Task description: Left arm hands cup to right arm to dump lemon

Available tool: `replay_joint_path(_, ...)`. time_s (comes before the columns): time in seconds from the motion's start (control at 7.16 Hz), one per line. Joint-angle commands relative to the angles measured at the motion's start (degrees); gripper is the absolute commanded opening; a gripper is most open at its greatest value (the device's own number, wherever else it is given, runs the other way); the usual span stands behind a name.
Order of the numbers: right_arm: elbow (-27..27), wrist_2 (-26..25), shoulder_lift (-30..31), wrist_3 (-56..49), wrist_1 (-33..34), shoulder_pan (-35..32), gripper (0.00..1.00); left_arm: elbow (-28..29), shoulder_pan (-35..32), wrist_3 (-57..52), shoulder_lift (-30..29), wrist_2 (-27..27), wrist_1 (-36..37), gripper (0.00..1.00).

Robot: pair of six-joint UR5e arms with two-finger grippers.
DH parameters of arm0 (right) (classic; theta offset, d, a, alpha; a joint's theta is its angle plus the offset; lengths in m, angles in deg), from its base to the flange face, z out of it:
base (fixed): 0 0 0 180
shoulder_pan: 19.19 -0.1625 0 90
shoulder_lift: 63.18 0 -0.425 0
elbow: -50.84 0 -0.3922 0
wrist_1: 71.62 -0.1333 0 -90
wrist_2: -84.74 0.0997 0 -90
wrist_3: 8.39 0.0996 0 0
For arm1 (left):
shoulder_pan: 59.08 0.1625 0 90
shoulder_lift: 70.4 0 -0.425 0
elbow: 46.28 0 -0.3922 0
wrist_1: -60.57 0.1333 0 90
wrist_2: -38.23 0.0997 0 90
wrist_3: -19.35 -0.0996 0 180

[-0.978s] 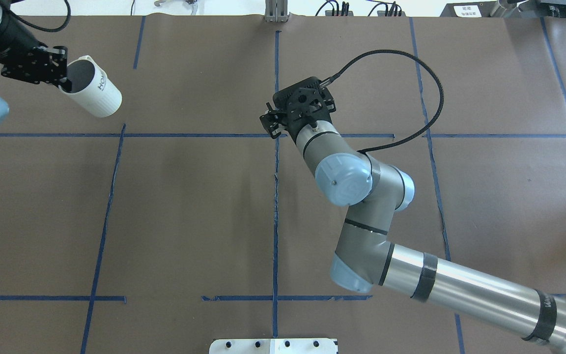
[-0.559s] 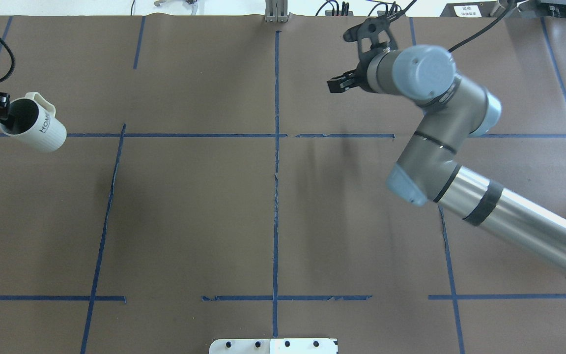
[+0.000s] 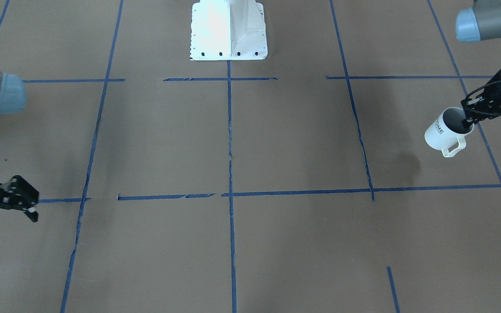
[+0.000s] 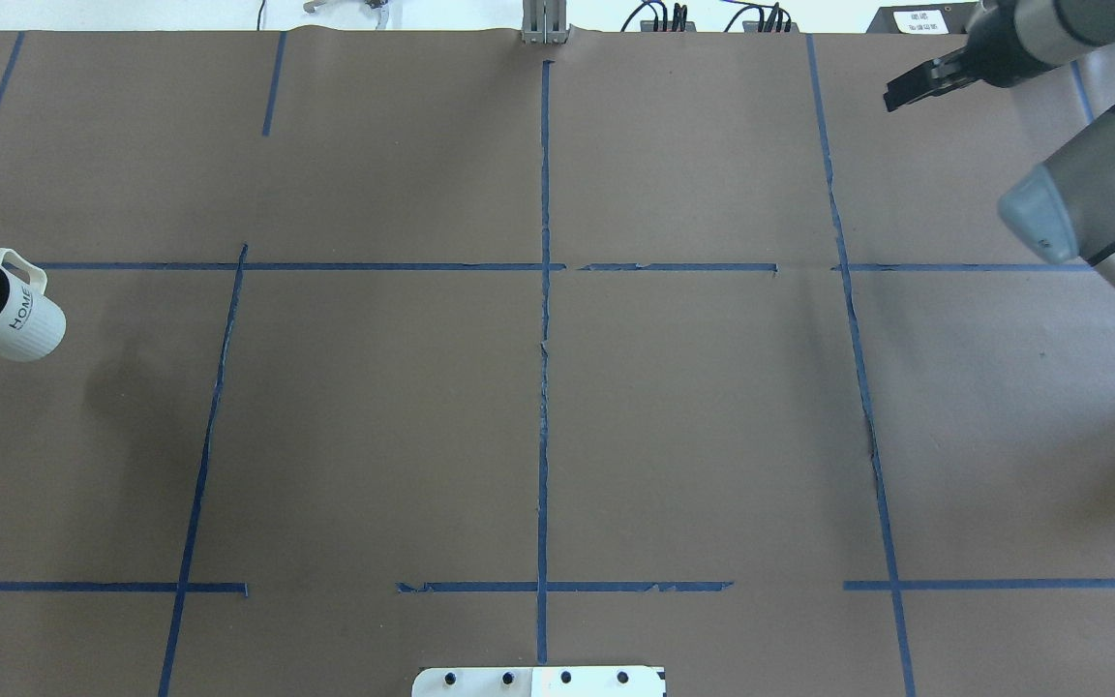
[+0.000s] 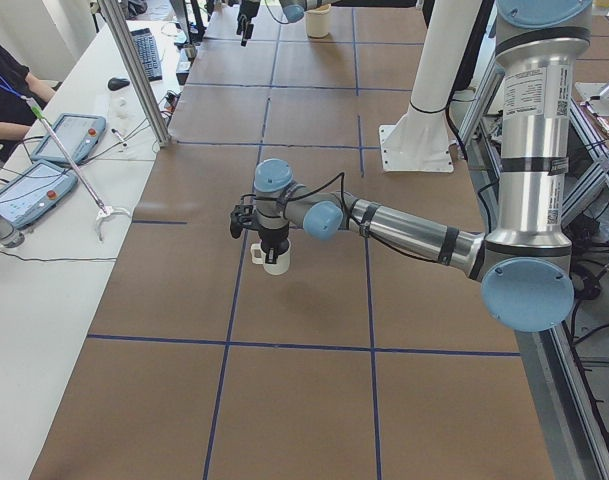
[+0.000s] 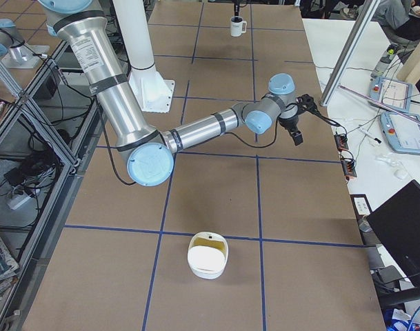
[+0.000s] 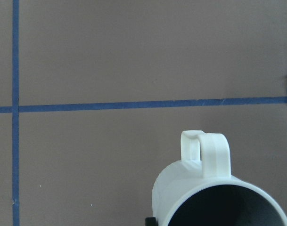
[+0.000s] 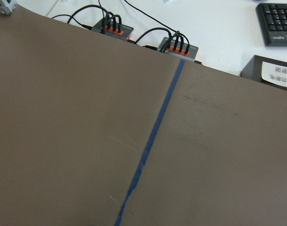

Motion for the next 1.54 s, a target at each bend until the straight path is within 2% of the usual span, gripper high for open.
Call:
replay_joint_path(0.0, -5.49, 3.95, 2.87, -5.94, 13.28, -4.95, 1.00, 1.72, 0.32, 0.07, 0.30, -0.06, -0.95, 0.00)
replay_joint_path(0.14, -8.31, 3.87, 2.71, -8.23, 20.06, -5.05, 1.00, 2.86, 1.80, 0.07, 0.39, 0.02, -1.92, 0.00)
replay_joint_path(0.28, -10.34, 3.87, 2.88, -8.52, 23.17, -5.39, 1.00, 4.52, 3.03, 0.07, 0.31, 0.02, -4.10, 0.00)
replay_joint_path(0.7, -11.51, 3.96, 4.82, -10.01, 23.38, -5.57, 1.00, 6.38, 5.41, 1.39, 0.30, -0.15, -6.23, 0.03)
replay_joint_path(0.84, -11.59, 3.96, 4.99, -10.01, 23.47, -5.66, 1.00, 6.30, 5.42, 1.22, 0.30, -0.41, -6.23, 0.23)
replay_joint_path(0.98, -11.68, 3.96, 5.78, -10.01, 23.38, -5.66, 1.00, 5.17, 5.33, 0.78, 0.48, -0.59, -6.49, 0.99)
replay_joint_path(1.12, -11.51, 3.96, 6.22, -10.01, 23.55, -5.66, 1.00, 4.20, 4.98, -0.44, 0.74, -1.55, -6.06, 1.00)
replay_joint_path(1.26, -11.68, 3.96, 7.53, -10.80, 24.08, -5.66, 1.00, 3.84, 3.67, -5.85, 0.92, -4.78, -5.54, 1.00)
replay_joint_path(1.4, -11.86, 3.96, 9.55, -13.85, 24.08, -6.36, 1.00, 3.75, -1.91, -12.95, 1.62, -5.59, -3.01, 1.00)
